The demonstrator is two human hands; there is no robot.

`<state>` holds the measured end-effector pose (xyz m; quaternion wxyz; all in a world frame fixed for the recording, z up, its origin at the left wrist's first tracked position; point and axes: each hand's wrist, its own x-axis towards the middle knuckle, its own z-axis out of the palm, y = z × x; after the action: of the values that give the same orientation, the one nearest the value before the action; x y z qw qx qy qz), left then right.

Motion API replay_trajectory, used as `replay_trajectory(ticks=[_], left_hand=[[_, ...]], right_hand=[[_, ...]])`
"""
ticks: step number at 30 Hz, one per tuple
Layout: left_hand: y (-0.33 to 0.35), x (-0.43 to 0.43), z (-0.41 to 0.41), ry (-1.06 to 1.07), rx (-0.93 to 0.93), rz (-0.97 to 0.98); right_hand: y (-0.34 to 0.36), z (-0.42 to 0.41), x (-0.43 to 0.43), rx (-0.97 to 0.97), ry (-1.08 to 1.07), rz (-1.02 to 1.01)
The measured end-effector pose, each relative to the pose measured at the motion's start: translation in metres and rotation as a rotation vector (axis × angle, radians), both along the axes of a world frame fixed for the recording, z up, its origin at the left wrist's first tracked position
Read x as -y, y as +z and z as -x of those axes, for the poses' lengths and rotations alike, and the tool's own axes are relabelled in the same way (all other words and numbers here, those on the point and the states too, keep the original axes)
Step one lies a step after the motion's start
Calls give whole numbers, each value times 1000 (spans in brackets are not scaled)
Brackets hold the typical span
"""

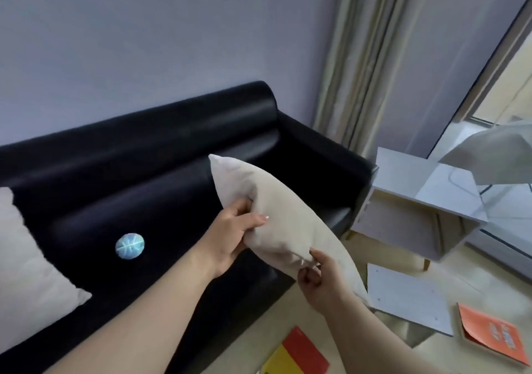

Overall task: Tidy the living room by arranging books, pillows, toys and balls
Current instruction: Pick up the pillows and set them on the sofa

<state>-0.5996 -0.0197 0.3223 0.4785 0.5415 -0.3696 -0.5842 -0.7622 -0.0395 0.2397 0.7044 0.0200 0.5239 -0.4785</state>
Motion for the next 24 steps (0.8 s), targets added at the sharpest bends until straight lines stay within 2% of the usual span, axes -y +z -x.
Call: replay_trajectory(ticks=[4,8,10,13,15,18,20,24], left_hand=[[1,-10,-74,205,-117,-31],[-19,-11,-143,395,-221,-167],[-27,-2,-168,503,-300,-287],[-50,25,-211,642,-300,-591],[-73,44,-234,627,-346,-746],[-103,61,-260,497,-567,-784],[-118,70,-278,527,-576,-791],[-123,87,-303,718,-413,-766]], right_hand=[[11,-72,21,-75,178,29],[10,-139,37,-134,305,31],[9,-162,47,-143,331,51],[-6,-198,75,-172,352,51],[-20,-218,100,-211,381,59],[-35,-241,126,-262,448,54],[-42,-258,139,-282,489,64],[-56,-281,157,-319,579,50]])
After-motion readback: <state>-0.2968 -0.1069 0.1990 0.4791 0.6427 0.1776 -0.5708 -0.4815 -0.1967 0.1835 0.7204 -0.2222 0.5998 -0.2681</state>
